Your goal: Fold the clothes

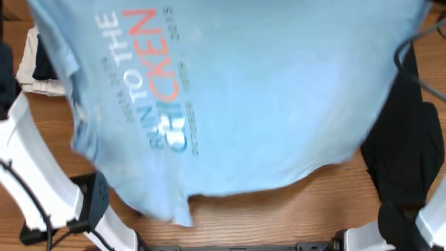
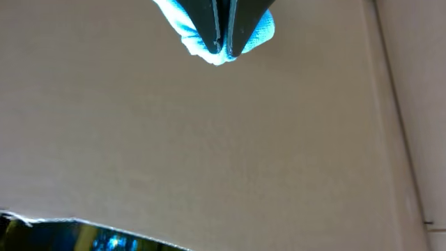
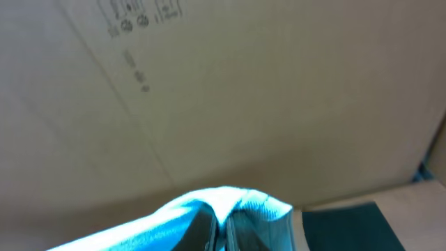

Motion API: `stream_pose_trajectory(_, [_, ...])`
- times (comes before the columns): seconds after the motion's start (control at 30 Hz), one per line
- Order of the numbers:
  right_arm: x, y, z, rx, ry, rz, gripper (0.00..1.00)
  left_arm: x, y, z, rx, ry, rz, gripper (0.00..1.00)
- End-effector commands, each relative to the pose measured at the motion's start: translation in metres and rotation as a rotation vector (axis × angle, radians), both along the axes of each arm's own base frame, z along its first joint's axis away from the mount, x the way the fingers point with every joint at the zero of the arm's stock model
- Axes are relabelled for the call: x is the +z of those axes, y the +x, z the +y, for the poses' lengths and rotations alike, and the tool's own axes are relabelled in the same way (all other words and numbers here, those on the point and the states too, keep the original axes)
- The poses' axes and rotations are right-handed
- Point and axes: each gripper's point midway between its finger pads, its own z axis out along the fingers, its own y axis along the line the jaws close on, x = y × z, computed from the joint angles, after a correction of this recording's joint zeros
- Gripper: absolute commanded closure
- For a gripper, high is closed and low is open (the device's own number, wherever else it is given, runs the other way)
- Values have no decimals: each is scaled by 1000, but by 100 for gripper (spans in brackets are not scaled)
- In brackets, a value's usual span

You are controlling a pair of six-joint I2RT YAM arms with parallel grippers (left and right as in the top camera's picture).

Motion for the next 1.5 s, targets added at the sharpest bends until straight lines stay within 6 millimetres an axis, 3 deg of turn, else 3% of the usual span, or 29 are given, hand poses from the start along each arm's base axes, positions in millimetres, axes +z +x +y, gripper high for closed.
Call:
stream_pose_trajectory(0.0, [13,12,-9,-26,-19,-66,96,7,11,10,29,-22,-59,96])
stream_pose_trajectory(0.13, [31,23,-10,-28,-26,-154,96,20,20,12,25,-18,-135,96])
stream_pose_trajectory(0.33, [56,22,-10,-28,-36,-257,96,53,12,6,14,21,-271,96])
stream_pose_trajectory(0.43, [58,24,-10,-28,-38,-267,96,51,13,6,20,43,-259,96])
stream_pose_trajectory(0.57, [31,46,-12,-17,-27,-191,96,17,37,10,29,77,-134,96])
stream_pose_trajectory(0.67, [-2,67,-15,-17,-15,-101,96,-13,58,12,10,66,-43,96])
stream_pose_trajectory(0.83, [-58,97,-19,-18,5,50,96,-88,98,13,-40,23,171,96])
stream_pose_trajectory(0.97, [-103,110,-23,-20,18,177,96,-152,111,10,-77,-6,373,96])
stream_pose_trajectory(1.07, [-115,108,-24,-22,25,224,96,-168,106,9,-83,-24,440,96])
stream_pose_trajectory(1.2, [-118,92,-17,1,38,271,96,-171,87,-6,-148,-51,492,96])
stream_pose_trajectory(1.3, [-113,68,-6,42,57,304,96,-170,63,-16,-176,-70,540,96])
stream_pose_trajectory(1.47, [-98,13,10,87,78,352,96,-168,5,-28,-179,-99,640,96])
